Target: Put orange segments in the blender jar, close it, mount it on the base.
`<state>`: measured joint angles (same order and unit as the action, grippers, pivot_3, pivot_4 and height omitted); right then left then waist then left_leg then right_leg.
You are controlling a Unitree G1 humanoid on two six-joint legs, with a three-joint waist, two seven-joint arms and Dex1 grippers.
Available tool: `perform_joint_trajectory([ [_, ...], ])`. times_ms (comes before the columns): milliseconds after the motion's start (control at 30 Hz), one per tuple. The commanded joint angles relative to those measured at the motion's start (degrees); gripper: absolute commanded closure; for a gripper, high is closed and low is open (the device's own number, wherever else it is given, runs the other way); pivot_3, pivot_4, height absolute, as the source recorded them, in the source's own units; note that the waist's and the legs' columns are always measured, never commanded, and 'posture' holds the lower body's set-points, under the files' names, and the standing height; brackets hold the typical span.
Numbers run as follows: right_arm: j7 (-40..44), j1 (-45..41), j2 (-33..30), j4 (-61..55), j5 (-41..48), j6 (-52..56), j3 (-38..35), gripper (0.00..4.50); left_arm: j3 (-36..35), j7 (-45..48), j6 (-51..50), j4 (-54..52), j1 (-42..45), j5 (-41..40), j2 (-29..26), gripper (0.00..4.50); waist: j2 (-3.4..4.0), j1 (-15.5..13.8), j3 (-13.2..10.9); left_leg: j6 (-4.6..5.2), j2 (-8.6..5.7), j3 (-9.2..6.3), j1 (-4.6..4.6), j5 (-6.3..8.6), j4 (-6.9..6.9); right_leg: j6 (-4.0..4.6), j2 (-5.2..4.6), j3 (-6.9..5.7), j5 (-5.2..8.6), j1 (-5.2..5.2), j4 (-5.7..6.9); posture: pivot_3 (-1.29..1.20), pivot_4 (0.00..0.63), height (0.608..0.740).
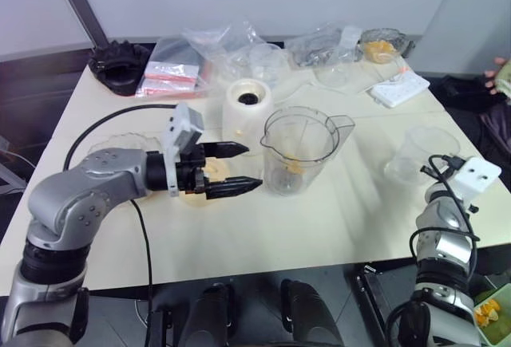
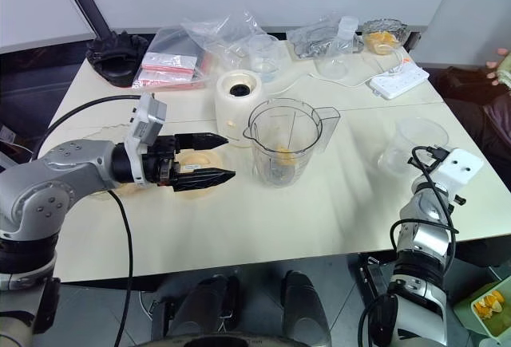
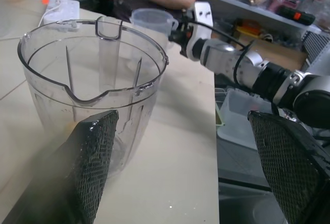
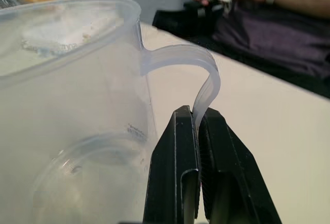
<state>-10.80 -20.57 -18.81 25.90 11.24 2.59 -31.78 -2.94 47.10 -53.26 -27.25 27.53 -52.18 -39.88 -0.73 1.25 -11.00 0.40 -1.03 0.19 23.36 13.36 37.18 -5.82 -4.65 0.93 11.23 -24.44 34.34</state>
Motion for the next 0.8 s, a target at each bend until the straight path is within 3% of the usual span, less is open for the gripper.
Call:
perform_joint_trajectory([
  [33,-0.46,-0.85,0.28,0.49,0.94,-2.52,-0.25,4.43,-1.49,-0.74,0.00,-2.19,-0.41,-1.44,-0.45,0.31,0.00,0.00,0.00,0.00,0.00,0.00,0.00,0.00,0.00,0.00,0.00,0.00,0.00,0.00,0.00,0.00,0.150,0.740],
  [400,-0.93,-0.02,0.00,5.39,1.12,-3.71,0.25,4.43,-1.10,-1.85,0.48,-2.48,-0.55,-1.58,-0.35,0.31,-0.03,-0.01,0.02,0.00,0.00,-0.01,-0.03,0.00,0.02,0.00,0.00,0.00,0.00,0.04,0.00,0.00,0.150,0.740],
  [533,-0.97,1.05,-0.38,5.73,0.67,-3.72,0.63,3.08,-0.95,-1.68,0.55,-2.47,-0.49,-1.51,-0.40,0.31,-0.03,-0.04,0.02,0.00,0.00,-0.01,-0.03,0.00,0.03,0.00,0.00,0.00,0.00,0.06,-0.01,0.00,0.150,0.740],
  [700,-1.24,3.30,-0.30,3.71,0.50,-3.49,1.35,0.38,-0.62,-1.11,0.80,-1.74,-0.11,-0.98,-0.53,0.31,-0.03,0.10,0.02,0.00,0.01,-0.02,-0.02,0.00,0.03,0.00,0.00,0.00,0.00,0.06,-0.02,0.00,0.150,0.740],
  [800,-0.51,5.26,0.75,0.36,1.49,-2.99,1.56,0.38,-0.50,-0.90,0.96,-1.34,-0.07,-0.70,-0.42,0.31,-0.03,0.12,0.02,0.00,0.01,-0.01,-0.04,0.00,0.03,0.01,0.00,0.02,0.00,0.06,-0.01,0.00,0.150,0.740],
])
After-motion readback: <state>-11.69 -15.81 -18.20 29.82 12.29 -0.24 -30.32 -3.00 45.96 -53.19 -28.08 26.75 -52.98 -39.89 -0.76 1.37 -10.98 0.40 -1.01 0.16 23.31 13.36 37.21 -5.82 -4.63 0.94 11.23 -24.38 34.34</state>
